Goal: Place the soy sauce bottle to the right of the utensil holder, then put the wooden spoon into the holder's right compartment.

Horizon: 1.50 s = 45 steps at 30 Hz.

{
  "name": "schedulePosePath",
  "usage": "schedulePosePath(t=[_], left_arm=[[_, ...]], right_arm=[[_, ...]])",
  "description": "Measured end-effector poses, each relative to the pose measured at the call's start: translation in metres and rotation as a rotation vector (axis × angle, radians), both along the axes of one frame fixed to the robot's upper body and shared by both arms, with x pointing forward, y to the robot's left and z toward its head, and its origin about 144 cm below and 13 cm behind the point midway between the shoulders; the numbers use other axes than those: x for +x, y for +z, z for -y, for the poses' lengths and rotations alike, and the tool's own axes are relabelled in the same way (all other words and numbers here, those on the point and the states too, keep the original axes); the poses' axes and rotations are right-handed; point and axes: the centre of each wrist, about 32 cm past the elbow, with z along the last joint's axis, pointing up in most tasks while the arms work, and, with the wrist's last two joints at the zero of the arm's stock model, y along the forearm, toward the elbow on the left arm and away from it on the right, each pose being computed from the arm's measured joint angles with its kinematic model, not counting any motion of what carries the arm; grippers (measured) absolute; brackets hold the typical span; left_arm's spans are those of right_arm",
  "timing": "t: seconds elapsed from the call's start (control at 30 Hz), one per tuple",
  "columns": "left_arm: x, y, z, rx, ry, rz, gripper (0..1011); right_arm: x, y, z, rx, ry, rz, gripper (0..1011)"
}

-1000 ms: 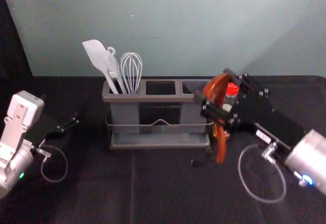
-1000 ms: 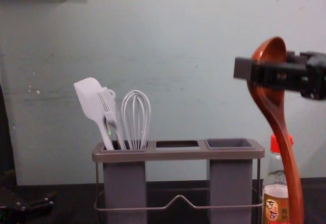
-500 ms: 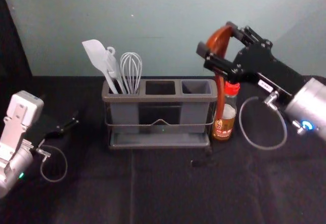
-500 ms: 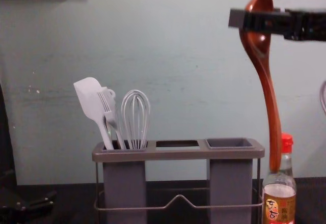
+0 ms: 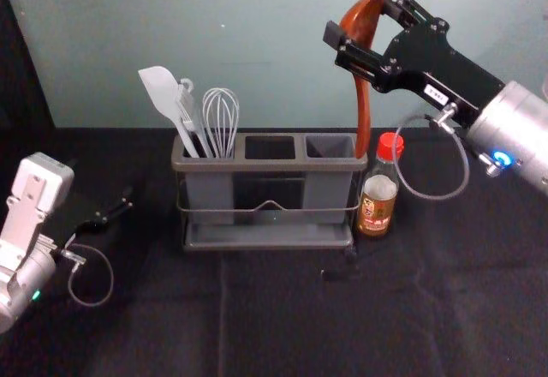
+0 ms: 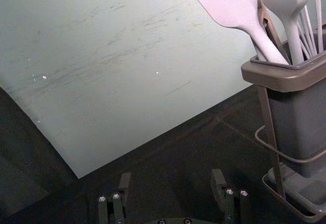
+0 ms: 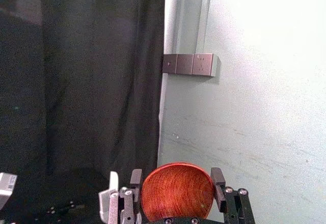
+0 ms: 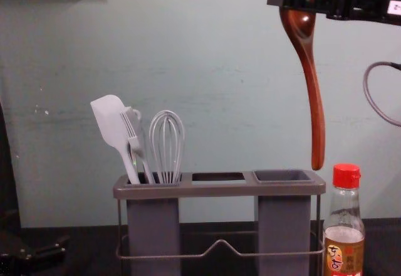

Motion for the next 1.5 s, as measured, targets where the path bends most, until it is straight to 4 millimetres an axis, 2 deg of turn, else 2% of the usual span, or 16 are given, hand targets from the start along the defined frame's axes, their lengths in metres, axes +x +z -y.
schedulePosePath(t=[0.4,0.93,1.2,1.5], left_arm=[[0.000,0.000,0.000,0.000,0.000,0.000,1012],[0.000,0.000,0.000,0.000,0.000,0.000,1011],[0.000,0.000,0.000,0.000,0.000,0.000,1011],[0.000,0.000,0.000,0.000,0.000,0.000,1011]], right_arm=[[0.019,0.002,-0.010,0.000,-0.018,0.006,833],[0.042,-0.017,-0.031,0.035,-0.094,0.000,833],[0.049,-0.037,-0.040,0.017,-0.096,-0.013,833],[0.045,-0.067,-0.042,0.063,-0.098,-0.041,833]])
